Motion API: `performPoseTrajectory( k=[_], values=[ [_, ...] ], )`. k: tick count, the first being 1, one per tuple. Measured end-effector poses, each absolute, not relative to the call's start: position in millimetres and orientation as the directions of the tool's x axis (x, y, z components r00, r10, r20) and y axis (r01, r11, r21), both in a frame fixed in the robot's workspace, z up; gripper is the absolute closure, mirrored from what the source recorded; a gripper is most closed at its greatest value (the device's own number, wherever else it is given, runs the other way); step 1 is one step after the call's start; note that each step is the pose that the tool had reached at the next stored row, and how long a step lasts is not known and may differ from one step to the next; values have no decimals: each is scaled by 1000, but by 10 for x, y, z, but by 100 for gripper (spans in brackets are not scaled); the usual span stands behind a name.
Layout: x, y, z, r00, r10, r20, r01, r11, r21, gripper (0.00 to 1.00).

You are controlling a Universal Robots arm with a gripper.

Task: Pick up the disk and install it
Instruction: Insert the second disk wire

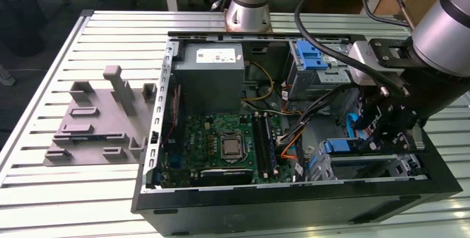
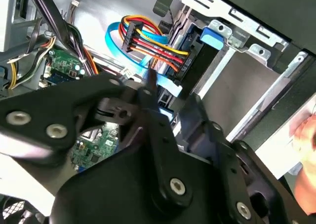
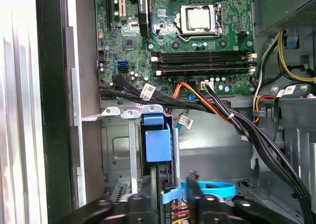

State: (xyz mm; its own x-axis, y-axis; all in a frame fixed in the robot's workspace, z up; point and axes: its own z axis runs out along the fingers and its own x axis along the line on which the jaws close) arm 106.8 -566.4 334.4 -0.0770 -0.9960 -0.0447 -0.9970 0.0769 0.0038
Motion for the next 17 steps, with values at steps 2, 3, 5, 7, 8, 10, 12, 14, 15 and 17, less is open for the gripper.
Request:
performPoseTrajectory(
  k=[2, 3, 5, 7, 8, 10, 12, 14, 15, 17],
  values=[
    [1068, -5664, 3371, -77, -996, -45, -997, 77, 4, 48],
    [1068, -5664, 3386, -77, -996, -45, -997, 77, 4, 48],
    [1068, -5664, 3422, -77, -996, -45, -997, 77, 4, 42],
    [1068, -5663, 3465, -77, -996, -45, -997, 77, 4, 42],
    [1068, -5663, 3484, -77, -996, -45, -997, 77, 4, 42],
    [1068, -5663, 3510, -77, -996, -45, -997, 77, 4, 43],
    [1068, -5664, 3524, -77, -996, -45, -997, 77, 4, 49],
    [1069, -5663, 3525, -77, -996, -45, -997, 77, 4, 61],
    [1068, -5663, 3526, -77, -996, -45, -997, 77, 4, 67],
    [1068, -5663, 3528, -77, -996, -45, -997, 77, 4, 67]
  ],
)
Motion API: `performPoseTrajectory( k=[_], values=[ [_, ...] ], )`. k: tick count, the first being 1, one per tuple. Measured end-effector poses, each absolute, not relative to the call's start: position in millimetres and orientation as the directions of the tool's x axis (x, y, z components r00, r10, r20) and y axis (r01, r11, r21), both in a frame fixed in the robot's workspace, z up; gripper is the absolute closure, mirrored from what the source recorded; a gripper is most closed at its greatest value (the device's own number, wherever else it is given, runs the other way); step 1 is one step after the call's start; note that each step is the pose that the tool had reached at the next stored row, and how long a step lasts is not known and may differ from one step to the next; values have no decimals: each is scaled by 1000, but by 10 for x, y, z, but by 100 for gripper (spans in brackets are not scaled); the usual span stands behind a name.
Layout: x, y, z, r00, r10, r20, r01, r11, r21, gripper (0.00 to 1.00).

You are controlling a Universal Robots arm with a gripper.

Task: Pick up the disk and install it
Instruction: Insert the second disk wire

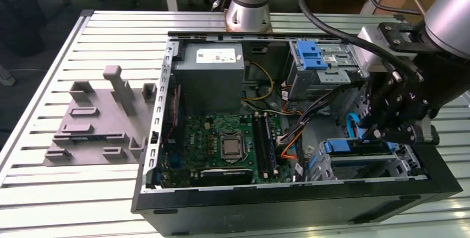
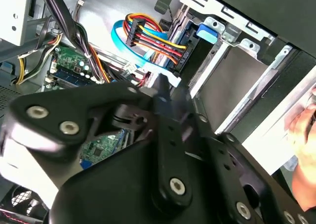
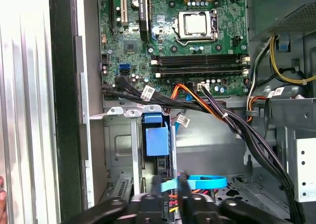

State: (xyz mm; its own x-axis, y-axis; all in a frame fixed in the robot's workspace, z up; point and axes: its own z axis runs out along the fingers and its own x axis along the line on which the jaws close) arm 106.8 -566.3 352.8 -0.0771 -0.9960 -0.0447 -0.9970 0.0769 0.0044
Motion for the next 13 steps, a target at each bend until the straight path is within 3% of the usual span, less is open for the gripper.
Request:
performPoseTrajectory(
  k=[5, 13],
  values=[
    [1068, -5663, 3529, -77, -996, -45, -997, 77, 4, 89],
    [1068, -5663, 3533, -77, -996, -45, -997, 77, 4, 89]
  ],
)
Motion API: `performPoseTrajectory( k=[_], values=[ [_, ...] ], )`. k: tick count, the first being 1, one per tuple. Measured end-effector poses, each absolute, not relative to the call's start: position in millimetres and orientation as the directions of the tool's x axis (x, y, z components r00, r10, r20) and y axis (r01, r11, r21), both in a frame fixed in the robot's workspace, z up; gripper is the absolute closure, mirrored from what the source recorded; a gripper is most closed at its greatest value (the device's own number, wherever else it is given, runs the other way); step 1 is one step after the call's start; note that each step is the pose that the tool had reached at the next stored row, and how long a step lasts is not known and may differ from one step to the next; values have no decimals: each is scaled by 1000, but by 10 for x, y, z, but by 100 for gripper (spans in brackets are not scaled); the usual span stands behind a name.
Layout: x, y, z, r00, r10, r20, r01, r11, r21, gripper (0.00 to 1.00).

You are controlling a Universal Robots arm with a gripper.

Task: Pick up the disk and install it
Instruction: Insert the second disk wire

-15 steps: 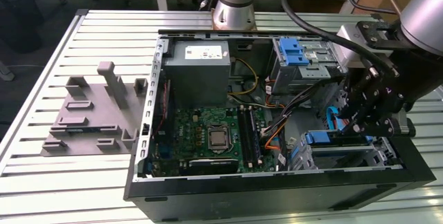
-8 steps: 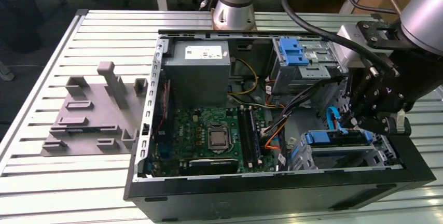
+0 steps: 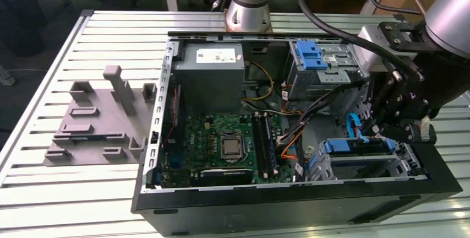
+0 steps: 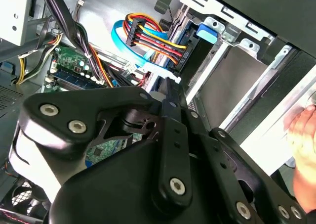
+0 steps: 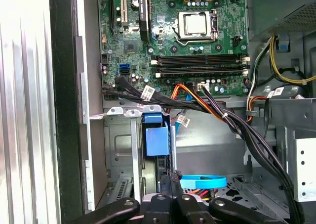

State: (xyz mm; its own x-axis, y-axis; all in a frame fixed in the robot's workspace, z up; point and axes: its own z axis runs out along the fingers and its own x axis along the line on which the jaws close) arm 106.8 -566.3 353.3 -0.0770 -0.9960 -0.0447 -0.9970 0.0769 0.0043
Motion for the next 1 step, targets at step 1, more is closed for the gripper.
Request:
performPoseTrajectory(
  k=[1],
  values=[
    [1068, -5663, 3534, -77, -996, -45, -997, 77, 4, 89]
  ],
)
